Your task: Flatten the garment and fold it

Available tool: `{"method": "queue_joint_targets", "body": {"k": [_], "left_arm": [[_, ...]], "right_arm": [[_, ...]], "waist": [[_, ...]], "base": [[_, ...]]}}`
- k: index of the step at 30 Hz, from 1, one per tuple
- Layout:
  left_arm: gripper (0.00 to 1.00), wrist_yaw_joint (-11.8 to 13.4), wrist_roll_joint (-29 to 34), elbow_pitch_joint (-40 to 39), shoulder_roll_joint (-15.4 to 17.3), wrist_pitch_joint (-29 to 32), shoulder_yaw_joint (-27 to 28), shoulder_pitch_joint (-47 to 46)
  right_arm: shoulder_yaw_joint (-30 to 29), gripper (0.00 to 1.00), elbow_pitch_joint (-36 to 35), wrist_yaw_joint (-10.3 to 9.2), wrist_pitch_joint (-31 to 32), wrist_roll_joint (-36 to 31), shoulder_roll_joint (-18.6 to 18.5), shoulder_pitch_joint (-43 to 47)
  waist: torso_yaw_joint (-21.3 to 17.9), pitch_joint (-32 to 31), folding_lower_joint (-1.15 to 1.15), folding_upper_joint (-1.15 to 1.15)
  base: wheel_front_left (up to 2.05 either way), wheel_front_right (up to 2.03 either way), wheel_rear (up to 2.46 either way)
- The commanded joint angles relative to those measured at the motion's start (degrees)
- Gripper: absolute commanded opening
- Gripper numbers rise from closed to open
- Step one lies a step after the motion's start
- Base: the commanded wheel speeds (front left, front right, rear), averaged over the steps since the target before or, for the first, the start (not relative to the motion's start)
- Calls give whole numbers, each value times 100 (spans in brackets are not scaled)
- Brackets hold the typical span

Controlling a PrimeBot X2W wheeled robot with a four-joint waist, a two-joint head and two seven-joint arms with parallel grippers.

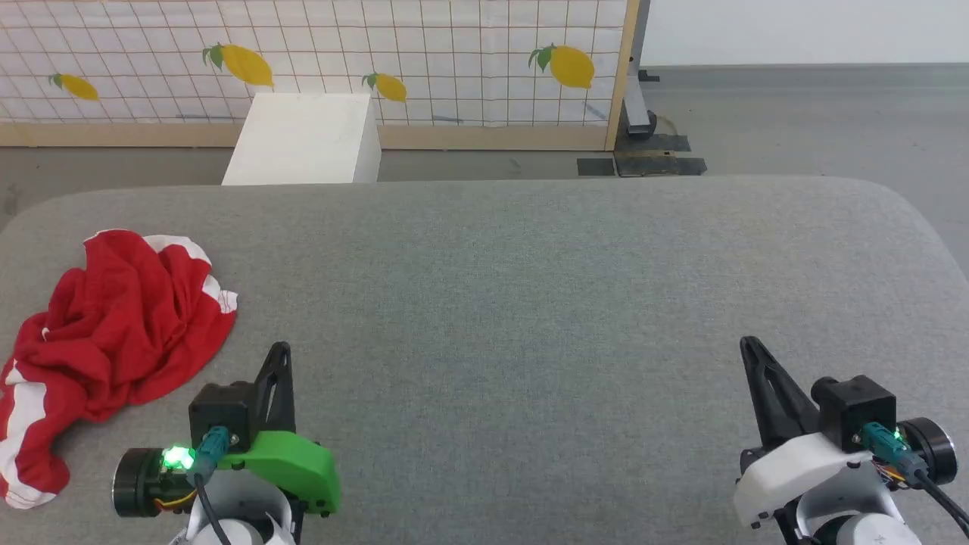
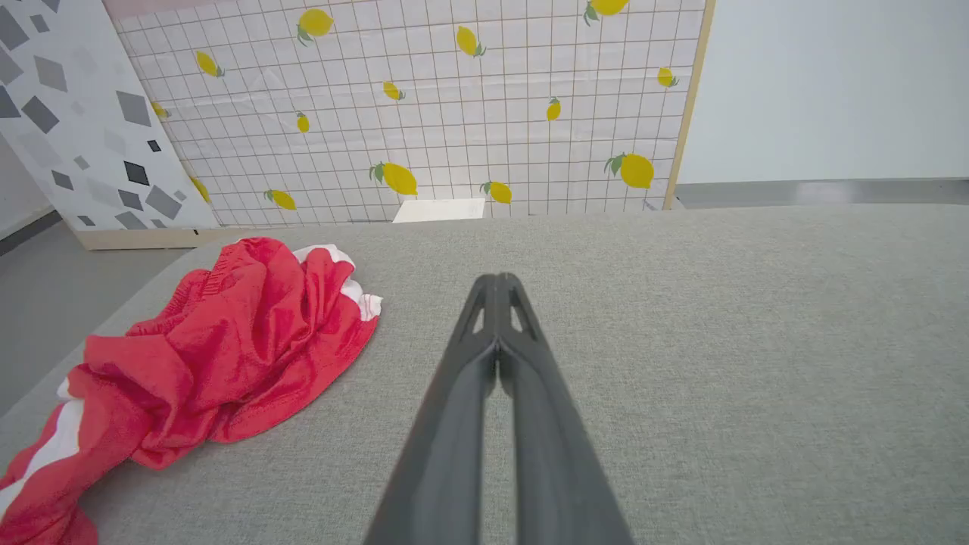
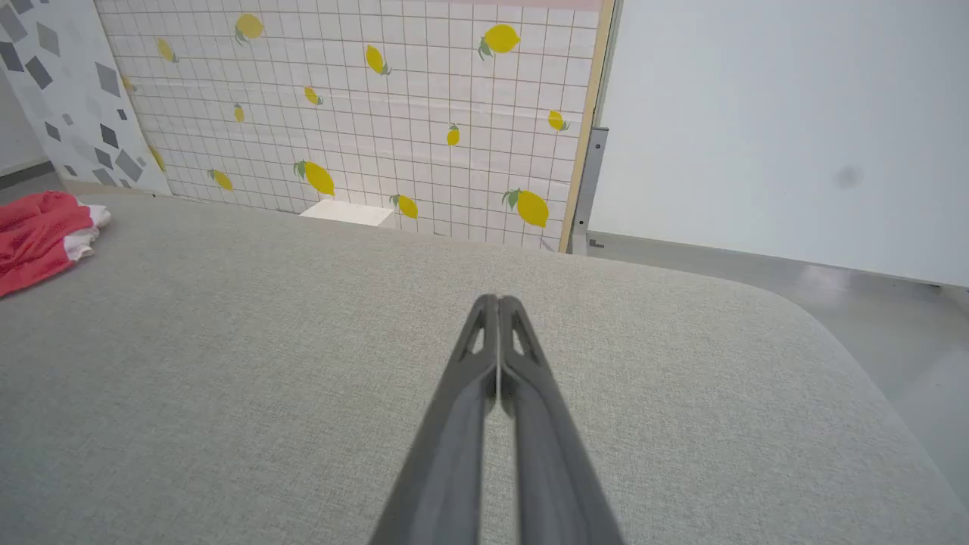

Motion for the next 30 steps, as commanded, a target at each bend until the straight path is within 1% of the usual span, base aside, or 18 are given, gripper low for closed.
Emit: {"method": "queue_joint_targets", "body": {"k": [1, 12, 13, 14, 30], "left_arm": [[0, 37, 72, -17, -26, 7, 13, 62], [0, 37, 72, -17, -26, 7, 13, 62], [100, 37, 72, -17, -26, 7, 13, 62], [100, 0, -6, 1, 0, -1, -5, 0], [100, 7, -83, 90, -2, -139, -56, 4]], "right_arm": [[5, 0, -9, -9, -1, -35, 12, -87], [5, 0, -9, -9, -1, -35, 12, -87], [5, 100, -9, -9, -1, -35, 12, -87], [-3, 100, 0, 0, -1, 3, 0, 2], [-45, 100, 136, -1, -139, 166, 0, 49]], "waist": [[0, 0, 0, 59], [0, 0, 0, 59], [0, 0, 0, 59], [0, 0, 0, 0], [11, 8, 0, 5]], "base": [[0, 0, 0], [0, 0, 0], [0, 0, 0], [0, 0, 0], [0, 0, 0]]}}
